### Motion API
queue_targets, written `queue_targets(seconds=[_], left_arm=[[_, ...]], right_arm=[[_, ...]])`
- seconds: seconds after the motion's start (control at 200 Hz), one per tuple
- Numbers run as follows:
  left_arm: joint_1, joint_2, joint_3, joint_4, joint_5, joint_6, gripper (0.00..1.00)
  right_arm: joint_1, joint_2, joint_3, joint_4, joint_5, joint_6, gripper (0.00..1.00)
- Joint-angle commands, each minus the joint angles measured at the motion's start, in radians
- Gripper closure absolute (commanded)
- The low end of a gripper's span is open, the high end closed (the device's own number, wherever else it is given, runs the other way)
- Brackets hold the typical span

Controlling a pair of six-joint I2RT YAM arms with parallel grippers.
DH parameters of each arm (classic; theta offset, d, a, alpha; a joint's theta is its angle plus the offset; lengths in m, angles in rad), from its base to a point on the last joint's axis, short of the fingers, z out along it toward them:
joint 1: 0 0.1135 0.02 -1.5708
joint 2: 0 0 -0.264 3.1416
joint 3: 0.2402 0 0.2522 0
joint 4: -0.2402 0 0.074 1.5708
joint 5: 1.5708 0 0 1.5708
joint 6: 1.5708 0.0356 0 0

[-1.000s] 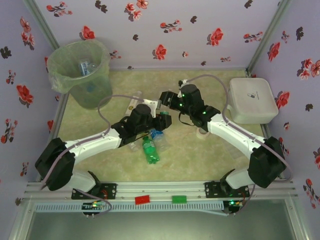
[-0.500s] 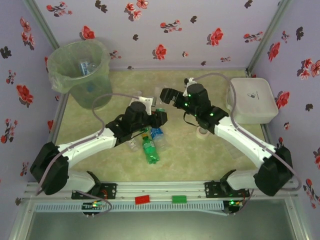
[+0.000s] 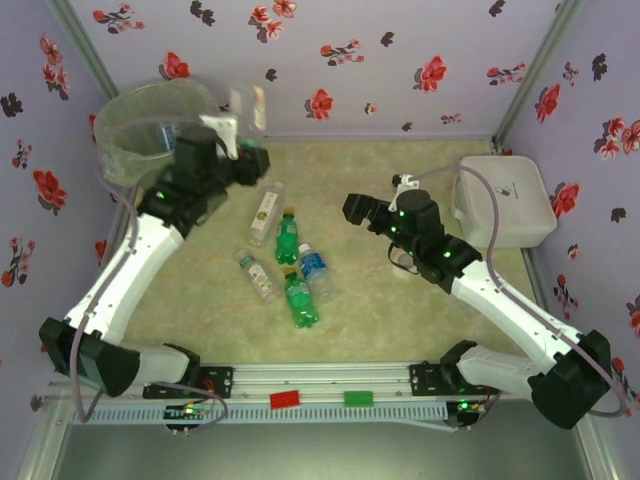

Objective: Put the plastic bottles in the bin

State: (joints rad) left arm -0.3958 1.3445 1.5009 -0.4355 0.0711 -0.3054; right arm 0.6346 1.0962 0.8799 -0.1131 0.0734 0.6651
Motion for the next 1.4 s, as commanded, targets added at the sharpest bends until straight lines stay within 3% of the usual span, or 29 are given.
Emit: queue_targets(seconds=[0.0, 0.225, 0.405, 0.72, 0.89, 0.95, 1.06, 1.285, 1.395], left_arm=[[0.11, 0.093, 0.198, -0.197, -0.018, 0.167, 1.0], [0.326, 0.384, 0.616, -0.404, -0.019, 0.202, 1.0], [0.403, 0.609, 0.919, -0.646, -0.021, 0.208, 1.0], [0.444, 0.665, 0.895, -0.68, -0.061, 0.194, 0.95], [0.444, 0.664, 0.892, -0.681, -0.068, 0.189, 0.66], [0.444, 0.658, 0.894, -0.68, -0.071, 0.185, 0.49], [0.445, 0.641, 0.895, -0.679, -0.086, 0.184, 0.3], [0.439, 0.552, 0.86, -0.652, -0.067, 0.168, 0.03], [0.411, 0.455, 0.751, -0.577, -0.054, 0.158, 0.0]], right_arm=[[-0.003, 0.011, -0.051, 0.072, -0.023, 0.027, 0.0], [0.0, 0.025, -0.073, 0.057, -0.039, 0.027, 0.0], [0.002, 0.011, -0.071, 0.036, -0.017, 0.014, 0.0], [0.003, 0.021, -0.074, 0.032, -0.026, 0.009, 0.0], [0.003, 0.019, -0.072, 0.028, -0.025, 0.005, 0.0], [0.004, 0.019, -0.069, 0.026, -0.025, 0.004, 0.0], [0.004, 0.015, -0.07, 0.021, -0.023, 0.003, 0.0], [0.005, 0.026, -0.07, 0.028, -0.026, 0.001, 0.0], [0.007, 0.043, -0.068, 0.03, -0.039, -0.001, 0.0]])
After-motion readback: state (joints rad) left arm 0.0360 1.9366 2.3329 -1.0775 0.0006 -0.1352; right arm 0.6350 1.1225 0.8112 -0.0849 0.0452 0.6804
